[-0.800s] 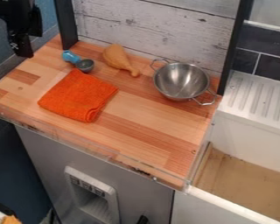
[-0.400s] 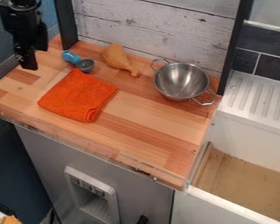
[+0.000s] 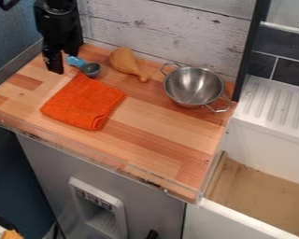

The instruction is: Moved blue spoon from left upper side to the right lower side

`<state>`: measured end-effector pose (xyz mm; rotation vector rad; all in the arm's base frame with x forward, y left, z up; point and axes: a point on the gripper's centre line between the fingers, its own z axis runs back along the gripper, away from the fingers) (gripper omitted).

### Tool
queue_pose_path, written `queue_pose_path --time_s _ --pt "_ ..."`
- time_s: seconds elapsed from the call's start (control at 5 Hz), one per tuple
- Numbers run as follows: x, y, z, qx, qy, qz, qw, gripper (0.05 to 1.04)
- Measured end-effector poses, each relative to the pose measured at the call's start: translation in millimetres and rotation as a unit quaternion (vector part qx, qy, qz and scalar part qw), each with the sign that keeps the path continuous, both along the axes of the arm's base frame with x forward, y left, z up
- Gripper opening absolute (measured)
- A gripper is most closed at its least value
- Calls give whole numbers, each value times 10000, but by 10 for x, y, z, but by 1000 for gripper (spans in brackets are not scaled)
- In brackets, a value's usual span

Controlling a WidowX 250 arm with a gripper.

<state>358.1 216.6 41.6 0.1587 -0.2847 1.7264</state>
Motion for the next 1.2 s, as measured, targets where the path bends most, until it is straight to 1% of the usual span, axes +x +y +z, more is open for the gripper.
queue_pose_path --time_s 0.2,0.4,0.6,0.8,1.0,1.2 --pt "154 -50 -46 -85 -8 -167 9998 1000" --pt "280 -25 -40 -93 -9 -85 9999 1000" --pt "358 14 -128 -247 73 -57 9997 1000" --pt "273 127 -146 -259 143 117 9995 963" --pt "215 159 -284 -302 313 207 9988 681" --pt "217 159 -284 -298 321 146 9989 428"
